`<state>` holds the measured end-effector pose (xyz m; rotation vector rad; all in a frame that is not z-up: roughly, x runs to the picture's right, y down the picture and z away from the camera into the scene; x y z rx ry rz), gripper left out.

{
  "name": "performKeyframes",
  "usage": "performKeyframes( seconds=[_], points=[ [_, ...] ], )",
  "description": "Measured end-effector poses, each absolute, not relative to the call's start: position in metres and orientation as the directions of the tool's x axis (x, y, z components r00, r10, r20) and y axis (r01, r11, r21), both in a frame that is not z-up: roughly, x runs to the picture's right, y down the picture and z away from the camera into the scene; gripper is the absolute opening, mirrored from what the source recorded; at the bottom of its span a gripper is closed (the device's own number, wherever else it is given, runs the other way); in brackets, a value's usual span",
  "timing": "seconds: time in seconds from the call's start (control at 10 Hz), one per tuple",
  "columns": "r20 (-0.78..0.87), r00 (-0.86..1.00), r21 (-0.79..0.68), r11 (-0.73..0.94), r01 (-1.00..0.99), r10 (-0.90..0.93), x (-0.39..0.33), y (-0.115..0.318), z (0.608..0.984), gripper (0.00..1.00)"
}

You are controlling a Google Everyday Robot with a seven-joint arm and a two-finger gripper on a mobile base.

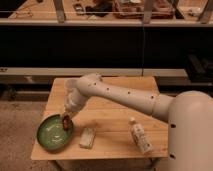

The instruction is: Place the pepper in the ceramic bowl

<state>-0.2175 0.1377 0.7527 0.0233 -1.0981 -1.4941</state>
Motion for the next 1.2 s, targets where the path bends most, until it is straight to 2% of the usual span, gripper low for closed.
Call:
performKeyframes(
  seconds=[0.4,0.5,0.9,1.2],
  points=[
    [0.578,-0.293,0.630,0.189,0.753,-0.762,-0.244,0.168,0.744,0.71],
    [0.580,-0.300,0.633,0.187,0.752,-0.758,-0.248,0.173,0.742,0.78],
    [0.589,-0.289,0.608,0.178,0.774,-0.755,-0.245,0.180,0.752,0.80],
    [0.609,-0.200,0.563,0.241,0.791,-0.767,-0.211,0.152,0.774,0.80]
  ],
)
